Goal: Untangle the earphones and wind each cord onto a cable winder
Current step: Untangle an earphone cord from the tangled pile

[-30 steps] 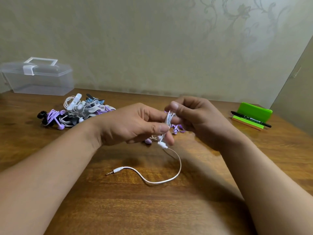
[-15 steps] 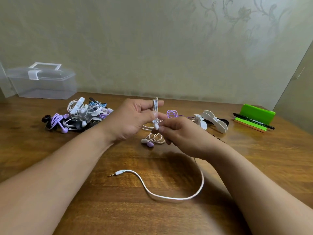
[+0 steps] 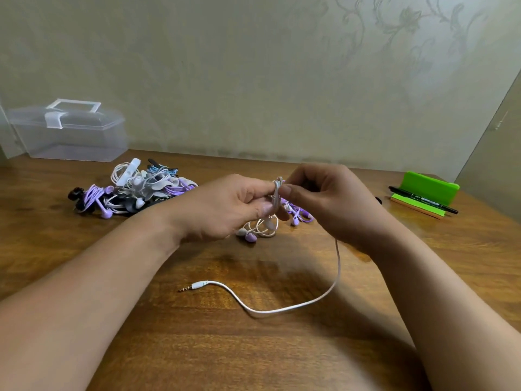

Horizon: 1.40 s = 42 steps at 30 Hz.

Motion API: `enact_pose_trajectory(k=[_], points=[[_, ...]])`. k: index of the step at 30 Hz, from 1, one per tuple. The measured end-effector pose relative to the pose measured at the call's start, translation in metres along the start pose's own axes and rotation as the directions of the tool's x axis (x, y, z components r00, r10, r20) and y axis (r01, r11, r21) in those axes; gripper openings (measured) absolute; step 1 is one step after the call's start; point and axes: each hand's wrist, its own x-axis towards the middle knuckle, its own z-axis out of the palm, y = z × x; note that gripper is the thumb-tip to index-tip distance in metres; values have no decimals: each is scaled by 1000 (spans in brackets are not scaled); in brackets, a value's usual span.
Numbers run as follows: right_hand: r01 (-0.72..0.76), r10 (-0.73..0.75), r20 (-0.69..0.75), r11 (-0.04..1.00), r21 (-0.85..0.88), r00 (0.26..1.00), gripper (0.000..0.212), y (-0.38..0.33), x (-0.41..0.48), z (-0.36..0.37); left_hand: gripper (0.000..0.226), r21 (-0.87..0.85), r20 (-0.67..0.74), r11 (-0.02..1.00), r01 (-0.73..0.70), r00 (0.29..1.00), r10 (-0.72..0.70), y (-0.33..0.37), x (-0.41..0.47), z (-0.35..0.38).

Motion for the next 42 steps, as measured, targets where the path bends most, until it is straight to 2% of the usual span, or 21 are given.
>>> enact_pose_trajectory(k=[4, 10, 15, 19, 22, 24, 26, 28, 30, 32, 34, 39, 42], points=[[-11, 11, 21, 1000, 1, 1000, 11, 2, 0, -2, 34, -10, 79, 1000, 3, 997, -2, -2, -2, -1], [-5, 4, 17, 1000, 24, 1000, 10, -1, -1, -3, 32, -36, -8, 999, 4, 1000, -5, 2, -2, 0], [12, -10, -8, 967, 254, 1000, 11, -3, 0, -6, 25, 99, 9, 992, 72, 997, -74, -1, -1, 4], [-59, 33, 60, 870, 489, 998, 16, -2, 0, -4, 17, -57, 94, 998, 11, 996, -5, 1, -1, 6], [-144, 52, 166, 778, 612, 985, 14, 7, 2, 1, 23, -247, 116, 969, -4, 993, 34, 2, -1, 5], [-201, 83, 204, 714, 671, 975, 15, 14, 4, 8, 31, -369, 94, 929, -23, 994, 62, 4, -2, 4], [-232, 110, 219, 697, 678, 969, 20, 18, 5, 17, 32, -491, 11, 870, -53, 998, 67, 4, -1, 4], [-255, 135, 234, 744, 618, 963, 25, 18, 4, 26, 37, -563, -116, 823, -72, 993, 7, -1, 4, 1], [-262, 173, 223, 840, 475, 959, 31, 14, 2, 34, 37, -557, -260, 823, -108, 964, -49, -7, 8, -4], [-235, 167, 226, 919, 317, 960, 29, 7, 0, 39, 31, -470, -396, 874, -119, 914, -89, -12, 11, -8], [-203, 151, 236, 955, 215, 960, 27, -1, -2, 41, 31, -336, -490, 938, -79, 865, -103, -16, 11, -10], [-88, 95, 89, 993, -74, 991, 23, -8, -1, 34, 36, -30, -443, 1000, 5, 896, -18, -28, 10, -12], [-58, 55, -28, 992, -116, 998, 20, -4, 1, 27, 40, 90, -373, 995, 33, 928, 3, -26, 7, -12]])
